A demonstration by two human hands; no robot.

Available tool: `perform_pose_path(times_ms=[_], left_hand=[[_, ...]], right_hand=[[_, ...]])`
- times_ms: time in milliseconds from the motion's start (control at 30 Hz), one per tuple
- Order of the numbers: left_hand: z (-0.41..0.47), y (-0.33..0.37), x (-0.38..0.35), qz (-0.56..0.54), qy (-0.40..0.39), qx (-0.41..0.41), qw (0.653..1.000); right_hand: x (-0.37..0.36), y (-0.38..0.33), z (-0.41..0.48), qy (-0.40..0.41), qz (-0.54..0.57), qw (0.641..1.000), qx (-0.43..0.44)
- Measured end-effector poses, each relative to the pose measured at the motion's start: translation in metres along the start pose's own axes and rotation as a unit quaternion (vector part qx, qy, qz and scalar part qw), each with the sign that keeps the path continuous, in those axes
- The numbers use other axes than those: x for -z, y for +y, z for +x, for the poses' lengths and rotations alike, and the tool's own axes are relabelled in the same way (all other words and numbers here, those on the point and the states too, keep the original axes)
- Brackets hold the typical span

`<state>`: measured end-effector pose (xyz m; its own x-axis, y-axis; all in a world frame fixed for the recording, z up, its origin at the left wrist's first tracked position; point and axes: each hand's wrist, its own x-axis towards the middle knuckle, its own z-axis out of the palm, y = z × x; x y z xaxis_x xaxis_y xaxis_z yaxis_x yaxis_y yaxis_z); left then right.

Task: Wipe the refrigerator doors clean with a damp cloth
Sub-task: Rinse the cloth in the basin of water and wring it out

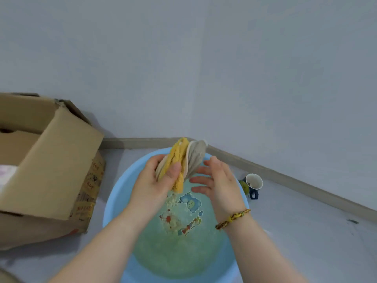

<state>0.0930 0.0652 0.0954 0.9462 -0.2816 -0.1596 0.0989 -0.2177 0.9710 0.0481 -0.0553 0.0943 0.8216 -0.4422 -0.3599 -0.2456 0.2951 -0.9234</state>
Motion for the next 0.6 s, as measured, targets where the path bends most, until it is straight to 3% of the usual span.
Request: perform_pose_path(times_ms=[100,233,300,467,600], left_hand=[[-0.019,0.061,0.008,0.047,-0.021,-0.026,0.998],[-0.04,0.154,0.017,0.257,-0.074,-0.052,0.962],[-0.054,0.192,0.02,0.344,-0.049,-0.101,0.932],[-0.084,0.28,0.024,0.225,-0.089,-0.178,0.954],[-0.113,0.332,0.02,0.193,-0.216,-0.18,0.94]], right_hand=[[-0.019,-0.059,-0.029,-0.034,0.01,0.999,-0.014],[-0.027,-0.138,-0.073,0.079,-0.01,0.997,-0.009],[-0.028,-0.172,-0.099,0.114,-0.035,0.993,0.023],[-0.024,-0.241,-0.157,0.16,-0.042,0.983,0.076],[-0.009,-0.278,-0.217,0.213,-0.044,0.968,0.125]])
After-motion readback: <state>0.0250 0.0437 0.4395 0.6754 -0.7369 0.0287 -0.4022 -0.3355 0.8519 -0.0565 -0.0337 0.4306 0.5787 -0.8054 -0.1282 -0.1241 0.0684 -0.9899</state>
